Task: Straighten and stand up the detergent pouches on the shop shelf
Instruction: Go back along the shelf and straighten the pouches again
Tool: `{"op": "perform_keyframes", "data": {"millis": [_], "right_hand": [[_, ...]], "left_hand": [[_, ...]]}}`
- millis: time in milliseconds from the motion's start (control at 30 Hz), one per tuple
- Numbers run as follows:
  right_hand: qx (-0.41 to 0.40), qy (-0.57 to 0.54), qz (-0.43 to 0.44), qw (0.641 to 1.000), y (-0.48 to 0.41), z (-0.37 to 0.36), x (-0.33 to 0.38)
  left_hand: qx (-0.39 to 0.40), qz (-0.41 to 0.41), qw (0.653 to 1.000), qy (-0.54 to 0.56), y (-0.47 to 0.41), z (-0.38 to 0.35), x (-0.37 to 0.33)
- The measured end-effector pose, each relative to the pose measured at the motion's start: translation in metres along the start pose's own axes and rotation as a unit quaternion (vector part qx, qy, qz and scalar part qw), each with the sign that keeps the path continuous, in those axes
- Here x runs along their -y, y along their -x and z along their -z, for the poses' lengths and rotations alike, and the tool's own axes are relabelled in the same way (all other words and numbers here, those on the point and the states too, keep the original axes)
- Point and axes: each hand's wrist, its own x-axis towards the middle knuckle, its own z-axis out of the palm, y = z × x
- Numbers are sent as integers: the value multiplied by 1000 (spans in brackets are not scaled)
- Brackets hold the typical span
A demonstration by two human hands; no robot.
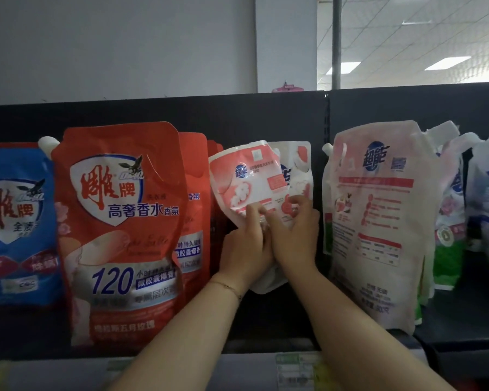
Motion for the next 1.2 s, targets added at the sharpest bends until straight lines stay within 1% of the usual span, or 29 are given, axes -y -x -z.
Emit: {"op": "perform_keyframes", "data": {"millis": [67, 133, 200, 267, 300, 367, 433, 567, 633, 700, 767, 833, 900, 933, 1000, 1100, 1200], "right_hand": [[-1, 15, -3, 1000, 1, 5, 0], [4, 20, 2, 1000, 4, 7, 0], [6, 6, 23, 1000, 7, 8, 4], [7, -11, 32, 999, 10, 8, 4], [8, -21, 33, 999, 10, 8, 4], [15, -45, 28, 998, 11, 7, 1], [27, -58, 13, 998, 11, 7, 0], [35, -36, 5, 999, 13, 10, -2], [47, -15, 15, 999, 13, 11, -2], [66, 5, 36, 997, 13, 10, -2], [80, -4, 47, 996, 13, 10, -2], [88, -4, 68, 994, 14, 11, -4], [110, 23, 106, 988, 14, 11, -7], [121, 43, 127, 984, 15, 11, -8], [131, 77, 153, 976, 16, 10, -9], [124, 114, 166, 972, 16, 10, -9], [109, 145, 170, 968, 16, 9, -9]], "left_hand": [[30, -37, 998, 35, 2, -4, -2], [25, -58, 996, 56, 3, -5, -1], [-22, -91, 995, 28, 3, -6, 0], [-93, -126, 987, -41, 3, -4, -1], [-124, -130, 981, -70, 1, -3, -2], [-189, -115, 971, -94, -1, 0, -3], [-233, -89, 965, -83, -3, 0, -3], [-262, -30, 963, -65, -5, 1, 2], [-281, -8, 958, -58, -6, 2, 4], [-291, -8, 956, -38, -7, 0, 4], [-285, -17, 958, 14, -7, -3, 3], [-270, -14, 957, 107, -8, -3, -1], [-263, 10, 942, 208, -9, 1, -6], [-266, 19, 934, 237, -10, 3, -7], [-282, 26, 929, 236, -10, 8, -7], [-284, 36, 931, 228, -11, 12, -7], [-253, 11, 945, 209, -11, 12, -4]]}}
